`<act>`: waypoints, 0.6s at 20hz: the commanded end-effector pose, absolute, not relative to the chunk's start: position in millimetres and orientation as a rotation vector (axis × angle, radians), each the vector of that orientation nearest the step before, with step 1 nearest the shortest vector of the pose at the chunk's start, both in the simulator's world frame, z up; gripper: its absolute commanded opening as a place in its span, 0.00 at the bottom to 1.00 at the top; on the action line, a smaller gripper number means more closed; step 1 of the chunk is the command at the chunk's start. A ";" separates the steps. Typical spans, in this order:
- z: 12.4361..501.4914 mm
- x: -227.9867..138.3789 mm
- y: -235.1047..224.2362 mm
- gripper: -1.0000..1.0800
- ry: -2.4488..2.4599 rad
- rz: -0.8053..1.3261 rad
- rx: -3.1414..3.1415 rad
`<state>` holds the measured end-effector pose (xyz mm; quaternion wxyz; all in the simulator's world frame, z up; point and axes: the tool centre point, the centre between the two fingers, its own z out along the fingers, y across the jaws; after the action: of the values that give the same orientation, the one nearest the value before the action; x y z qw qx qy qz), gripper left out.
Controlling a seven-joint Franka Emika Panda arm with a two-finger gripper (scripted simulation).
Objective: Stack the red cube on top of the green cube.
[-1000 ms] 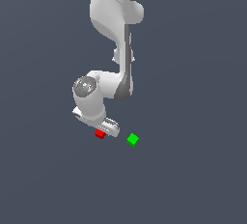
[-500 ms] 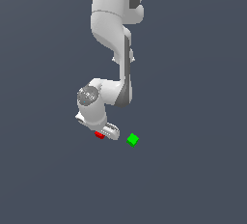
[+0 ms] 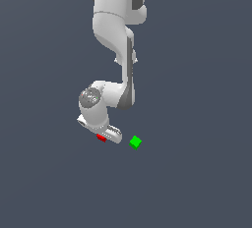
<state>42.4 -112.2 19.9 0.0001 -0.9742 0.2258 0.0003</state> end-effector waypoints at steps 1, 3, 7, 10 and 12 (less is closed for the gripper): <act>19.9 42.5 -112.6 0.00 0.710 0.000 -3.060; 19.9 42.4 -112.3 0.00 0.709 0.001 -3.060; 24.6 42.1 -112.2 0.00 0.709 0.001 -3.060; 34.7 41.7 -112.1 0.00 0.709 0.001 -3.060; 44.9 41.5 -112.0 0.00 0.709 0.001 -3.060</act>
<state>41.0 -112.0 36.8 0.0000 -0.9742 0.2258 0.0013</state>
